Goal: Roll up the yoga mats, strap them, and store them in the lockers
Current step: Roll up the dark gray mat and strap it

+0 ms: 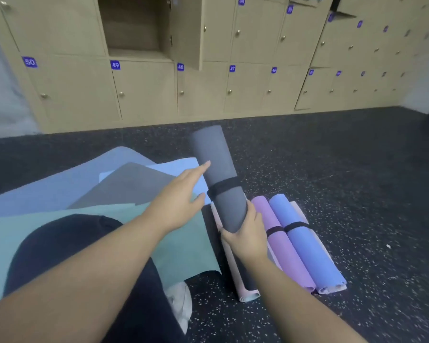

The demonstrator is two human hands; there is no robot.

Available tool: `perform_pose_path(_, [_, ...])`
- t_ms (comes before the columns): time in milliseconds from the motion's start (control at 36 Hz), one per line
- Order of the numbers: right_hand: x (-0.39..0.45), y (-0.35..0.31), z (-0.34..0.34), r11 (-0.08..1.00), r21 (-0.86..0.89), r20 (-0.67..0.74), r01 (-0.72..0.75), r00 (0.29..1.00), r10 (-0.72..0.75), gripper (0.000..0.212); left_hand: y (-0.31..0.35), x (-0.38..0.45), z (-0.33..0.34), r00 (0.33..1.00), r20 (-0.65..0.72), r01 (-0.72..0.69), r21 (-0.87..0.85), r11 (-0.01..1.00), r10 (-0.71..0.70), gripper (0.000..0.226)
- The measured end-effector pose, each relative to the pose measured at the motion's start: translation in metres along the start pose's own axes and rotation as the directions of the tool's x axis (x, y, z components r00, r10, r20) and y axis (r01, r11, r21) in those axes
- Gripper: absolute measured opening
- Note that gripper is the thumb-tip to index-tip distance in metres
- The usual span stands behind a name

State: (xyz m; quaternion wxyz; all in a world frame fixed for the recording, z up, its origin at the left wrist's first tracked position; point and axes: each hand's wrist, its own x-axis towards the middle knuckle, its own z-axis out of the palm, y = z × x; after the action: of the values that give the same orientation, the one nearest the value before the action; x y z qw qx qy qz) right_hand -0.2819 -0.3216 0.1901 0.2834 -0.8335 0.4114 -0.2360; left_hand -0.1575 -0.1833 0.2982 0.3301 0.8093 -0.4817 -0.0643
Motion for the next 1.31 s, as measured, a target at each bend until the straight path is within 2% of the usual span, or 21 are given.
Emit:
perform_pose_path(167, [0.001,0.061,0.013,0.979,-0.154,0.072,-0.131,0.987,0.143,0.091,0.001,0.016,0.018,0.999,0.02,0.027,-0.003,1.0,-0.026,0.064])
perform_pose_path(306, [0.006,0.105,0.02,0.915,-0.286,0.123,-0.285,0.936,0.33,0.092,-0.001,0.035,0.025,0.995,-0.009,0.101,-0.099,0.99,-0.103,0.062])
perform_pose_path(444, [0.015,0.136,0.023,0.84,-0.425,0.102,-0.336,0.905,0.414,0.085,0.0,0.051,0.039,0.989,0.07,0.136,-0.101,0.986,-0.129,0.063])
perform_pose_path(667, [0.058,0.159,0.021,0.767,-0.544,0.015,-0.341,0.91,0.415,0.077,0.007,0.068,0.069,0.954,0.27,0.148,-0.061,0.987,-0.127,0.061])
perform_pose_path(889, [0.089,0.178,0.032,0.689,-0.638,-0.067,-0.343,0.917,0.393,0.071,0.007,0.072,0.073,0.946,0.3,0.145,-0.046,0.988,-0.125,0.058])
perform_pose_path(972, [0.096,0.183,0.036,0.668,-0.658,-0.087,-0.348,0.916,0.392,0.078,0.005,0.072,0.072,0.946,0.303,0.119,0.008,0.993,-0.116,0.058])
perform_pose_path(1056, [0.1,0.183,0.038,0.664,-0.662,-0.036,-0.347,0.9,0.434,0.092,0.003,0.07,0.068,0.942,0.314,0.105,0.056,0.993,-0.118,0.059])
perform_pose_path(1167, [0.097,0.179,0.038,0.706,-0.652,0.077,-0.275,0.903,0.423,0.086,0.0,0.069,0.063,0.941,0.311,0.119,0.071,0.99,-0.135,0.061])
perform_pose_path(1306, [0.087,0.172,0.037,0.746,-0.604,0.106,-0.282,0.899,0.425,0.084,0.002,0.065,0.062,0.94,0.314,0.118,0.06,0.991,-0.131,0.064])
